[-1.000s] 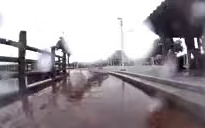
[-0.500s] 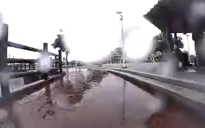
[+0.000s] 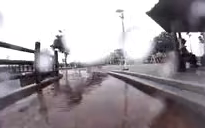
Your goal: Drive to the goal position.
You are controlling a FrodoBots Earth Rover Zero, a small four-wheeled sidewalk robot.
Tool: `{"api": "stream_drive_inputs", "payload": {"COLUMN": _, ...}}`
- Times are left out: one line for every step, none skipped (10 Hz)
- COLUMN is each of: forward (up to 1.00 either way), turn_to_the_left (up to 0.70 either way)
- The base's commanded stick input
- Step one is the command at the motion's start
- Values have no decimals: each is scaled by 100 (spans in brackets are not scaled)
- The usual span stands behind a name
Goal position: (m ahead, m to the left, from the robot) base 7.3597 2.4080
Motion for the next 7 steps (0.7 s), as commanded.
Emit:
{"api": "stream_drive_inputs", "payload": {"forward": 100, "turn_to_the_left": 0}}
{"api": "stream_drive_inputs", "payload": {"forward": 100, "turn_to_the_left": 0}}
{"api": "stream_drive_inputs", "payload": {"forward": 100, "turn_to_the_left": 0}}
{"api": "stream_drive_inputs", "payload": {"forward": 100, "turn_to_the_left": 0}}
{"api": "stream_drive_inputs", "payload": {"forward": 100, "turn_to_the_left": 0}}
{"api": "stream_drive_inputs", "payload": {"forward": 100, "turn_to_the_left": 0}}
{"api": "stream_drive_inputs", "payload": {"forward": 100, "turn_to_the_left": 0}}
